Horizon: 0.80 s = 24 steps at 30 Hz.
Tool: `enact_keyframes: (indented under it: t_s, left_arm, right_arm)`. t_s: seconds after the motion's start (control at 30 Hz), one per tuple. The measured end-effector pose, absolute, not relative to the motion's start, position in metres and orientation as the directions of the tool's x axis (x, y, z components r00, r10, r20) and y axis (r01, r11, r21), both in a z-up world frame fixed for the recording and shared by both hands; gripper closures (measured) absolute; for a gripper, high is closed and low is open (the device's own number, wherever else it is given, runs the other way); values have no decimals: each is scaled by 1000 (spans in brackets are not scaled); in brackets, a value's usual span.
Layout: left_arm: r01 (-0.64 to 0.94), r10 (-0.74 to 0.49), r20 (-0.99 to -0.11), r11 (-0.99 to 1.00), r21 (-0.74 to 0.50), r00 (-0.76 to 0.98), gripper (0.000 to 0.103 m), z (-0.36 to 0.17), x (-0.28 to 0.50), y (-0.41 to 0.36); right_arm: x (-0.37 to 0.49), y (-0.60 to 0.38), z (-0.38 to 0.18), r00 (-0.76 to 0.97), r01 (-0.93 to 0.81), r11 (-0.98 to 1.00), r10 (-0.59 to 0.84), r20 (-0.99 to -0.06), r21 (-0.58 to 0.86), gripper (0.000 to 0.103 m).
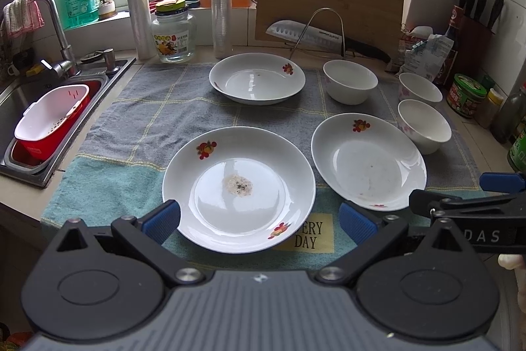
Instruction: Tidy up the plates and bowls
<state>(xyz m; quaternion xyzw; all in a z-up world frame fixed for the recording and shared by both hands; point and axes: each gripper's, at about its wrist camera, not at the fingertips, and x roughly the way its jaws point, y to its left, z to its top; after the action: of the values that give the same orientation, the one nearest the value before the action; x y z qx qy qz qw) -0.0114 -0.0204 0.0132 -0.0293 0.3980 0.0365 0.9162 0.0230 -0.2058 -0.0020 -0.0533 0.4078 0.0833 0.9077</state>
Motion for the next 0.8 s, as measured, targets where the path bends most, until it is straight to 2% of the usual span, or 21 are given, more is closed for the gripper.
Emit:
enact_keyframes:
  t_s: [0.37,0.8]
  left_arm:
    - [-167,89,-732,985,-35,676,1,6,-18,-2]
    - [-325,226,-744,946,12,629,1,9,-32,17]
  right_arm:
    - [35,-200,-25,619,-350,937,233,-750,3,0]
    - [44,-170,-62,466,-562,822,401,-788,86,0]
